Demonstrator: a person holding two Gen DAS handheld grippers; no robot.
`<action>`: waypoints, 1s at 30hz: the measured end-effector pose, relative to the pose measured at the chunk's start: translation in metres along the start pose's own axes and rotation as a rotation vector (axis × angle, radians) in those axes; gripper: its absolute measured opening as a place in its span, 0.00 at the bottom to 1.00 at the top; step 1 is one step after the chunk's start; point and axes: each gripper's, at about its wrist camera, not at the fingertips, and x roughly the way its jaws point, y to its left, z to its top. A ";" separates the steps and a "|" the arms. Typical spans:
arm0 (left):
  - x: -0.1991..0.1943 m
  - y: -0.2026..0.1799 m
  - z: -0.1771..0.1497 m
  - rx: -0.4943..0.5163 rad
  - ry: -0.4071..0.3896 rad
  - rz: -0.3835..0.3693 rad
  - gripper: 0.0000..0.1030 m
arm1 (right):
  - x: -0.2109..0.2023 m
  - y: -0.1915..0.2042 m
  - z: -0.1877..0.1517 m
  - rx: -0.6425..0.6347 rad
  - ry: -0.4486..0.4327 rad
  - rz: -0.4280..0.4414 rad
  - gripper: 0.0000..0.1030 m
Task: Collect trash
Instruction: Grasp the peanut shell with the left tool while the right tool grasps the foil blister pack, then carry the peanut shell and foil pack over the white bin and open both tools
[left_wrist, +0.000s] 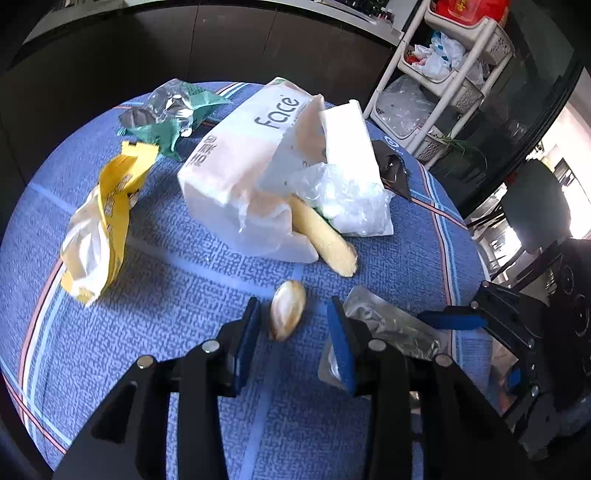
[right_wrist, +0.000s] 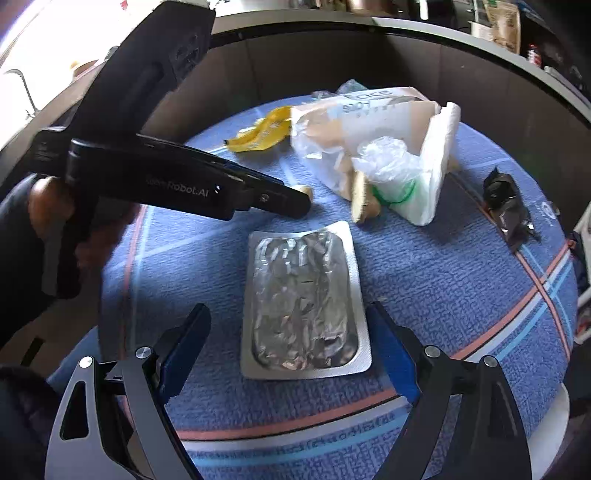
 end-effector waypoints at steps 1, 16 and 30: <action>0.000 -0.002 0.000 0.006 0.000 0.007 0.36 | -0.001 -0.001 -0.002 -0.006 -0.003 -0.023 0.63; 0.002 -0.025 0.006 0.009 -0.015 0.065 0.18 | -0.027 -0.022 -0.027 0.244 -0.091 -0.023 0.60; -0.045 -0.110 0.013 0.118 -0.119 -0.028 0.18 | -0.098 -0.054 -0.063 0.350 -0.229 -0.114 0.60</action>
